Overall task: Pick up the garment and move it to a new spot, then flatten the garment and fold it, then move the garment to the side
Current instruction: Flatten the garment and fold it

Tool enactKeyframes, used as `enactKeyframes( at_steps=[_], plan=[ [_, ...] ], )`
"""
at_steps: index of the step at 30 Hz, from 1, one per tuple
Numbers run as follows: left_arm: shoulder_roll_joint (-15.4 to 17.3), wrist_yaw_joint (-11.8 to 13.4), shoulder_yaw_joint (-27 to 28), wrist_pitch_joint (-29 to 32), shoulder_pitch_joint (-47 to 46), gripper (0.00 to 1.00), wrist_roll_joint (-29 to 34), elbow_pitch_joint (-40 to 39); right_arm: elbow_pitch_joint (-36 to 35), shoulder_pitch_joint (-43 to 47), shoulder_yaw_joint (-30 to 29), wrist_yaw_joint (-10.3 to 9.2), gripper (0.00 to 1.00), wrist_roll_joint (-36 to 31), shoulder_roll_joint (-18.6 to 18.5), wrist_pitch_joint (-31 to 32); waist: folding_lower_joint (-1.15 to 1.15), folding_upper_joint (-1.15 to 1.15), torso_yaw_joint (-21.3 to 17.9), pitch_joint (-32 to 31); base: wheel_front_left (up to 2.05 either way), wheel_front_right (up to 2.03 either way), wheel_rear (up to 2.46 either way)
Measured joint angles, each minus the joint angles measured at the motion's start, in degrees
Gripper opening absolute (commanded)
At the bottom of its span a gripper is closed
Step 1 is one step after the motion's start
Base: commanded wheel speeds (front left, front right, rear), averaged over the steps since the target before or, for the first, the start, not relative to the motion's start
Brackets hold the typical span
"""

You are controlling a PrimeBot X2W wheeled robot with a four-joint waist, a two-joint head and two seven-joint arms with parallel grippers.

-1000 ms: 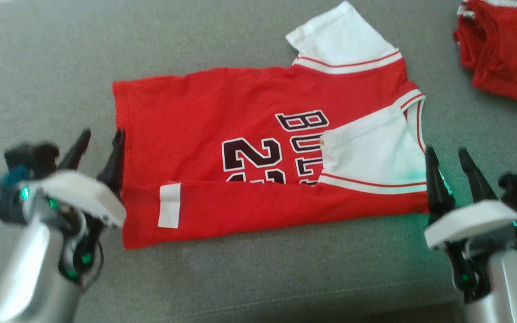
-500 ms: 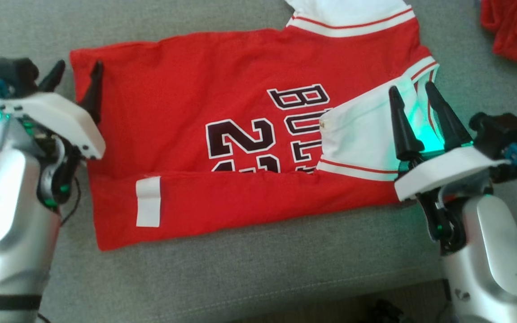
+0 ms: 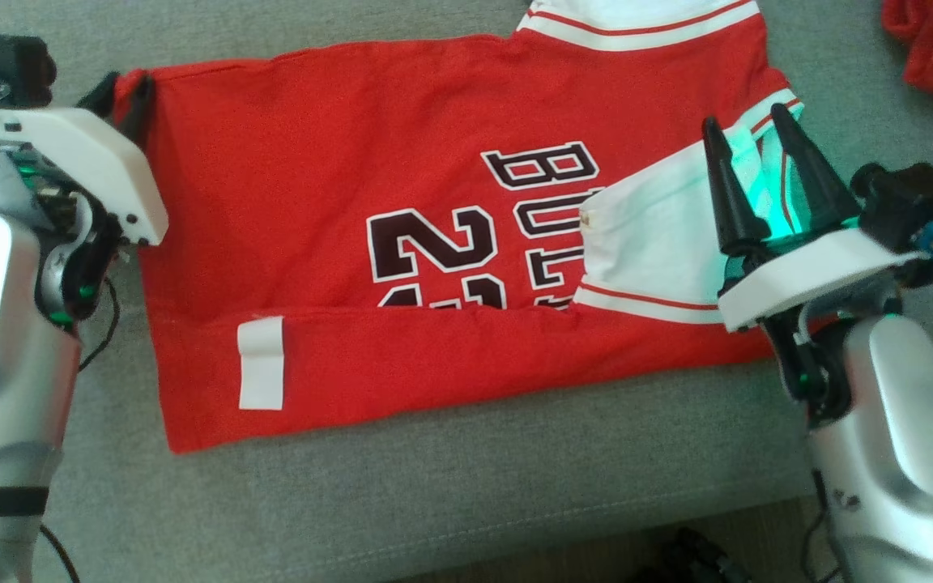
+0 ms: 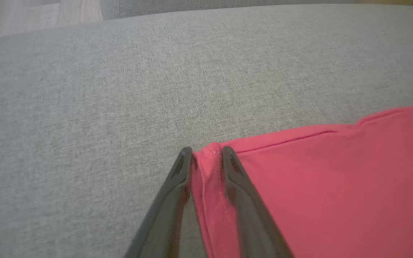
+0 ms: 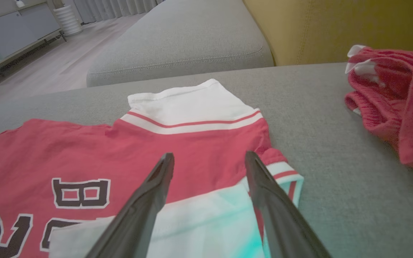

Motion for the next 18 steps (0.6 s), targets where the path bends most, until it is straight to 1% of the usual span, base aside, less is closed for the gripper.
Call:
enactKeyframes(
  at_steps=[2, 3, 4, 5, 8, 9, 11, 13, 18],
  plan=[
    [0.00, -0.33, -0.23, 1.41, 0.03, 0.34, -0.47, -0.70, -0.09, -0.66, 0.03, 0.00, 1.00, -0.14, -0.70, 0.52, 0.00, 0.00, 0.33, -0.04, 0.00, 0.00, 0.00],
    [0.00, -0.38, -0.32, 1.94, 0.05, 0.29, -0.54, -1.15, -0.31, -1.15, 0.03, 0.00, 1.00, -0.52, -1.09, 0.69, 0.00, 0.00, 0.54, -0.06, 0.00, 0.00, 0.00],
    [-0.01, -0.38, -0.46, 2.16, 0.12, 0.17, -0.54, -1.60, -0.51, -1.69, 0.02, 0.00, 1.00, -0.55, -1.32, 1.04, 0.00, 0.00, 0.76, -0.06, 0.00, 0.00, 0.00],
    [-0.01, -0.44, -0.63, 2.16, 0.23, 0.00, -0.54, -2.03, -0.66, -2.29, 0.04, 0.00, 1.00, -0.55, -1.45, 1.29, 0.00, 0.00, 0.99, -0.04, 0.00, 0.00, 0.00],
    [-0.12, -0.41, -1.19, 1.05, 0.38, 0.00, -0.54, -3.19, -0.60, -4.44, 0.18, 0.00, 1.00, -0.56, -1.67, 2.60, 0.00, 0.00, 1.67, 0.13, 0.00, 0.00, 0.00],
    [-0.45, -0.35, -1.27, -0.85, 0.37, 0.00, -0.54, -4.16, 0.16, -6.48, 0.19, 0.00, 1.00, -0.81, -1.98, 3.68, 0.00, 0.00, 2.17, 0.29, 0.00, 0.00, 0.00],
    [-1.01, -0.33, -1.35, -2.49, 0.37, 0.00, -0.54, -5.22, 1.86, -9.21, -0.01, 0.00, 1.00, -1.09, -2.74, 5.30, 0.00, 0.00, 2.81, 0.45, 0.00, 0.00, 0.00],
    [-1.99, -0.23, -1.40, -4.07, 0.37, 0.00, -0.55, -6.26, 4.25, -12.78, -0.63, 0.00, 1.00, -2.00, -3.68, 7.25, 0.00, 0.00, 3.69, 0.62, 0.00, 0.00, 0.00],
    [-4.46, 0.08, -1.79, -7.62, 0.37, 0.00, -1.07, -9.24, 12.12, -24.18, -1.90, 0.00, 1.00, -4.08, -7.47, 13.73, 0.01, 0.00, 6.73, 1.40, 0.00, 0.00, 0.00]
  ],
)
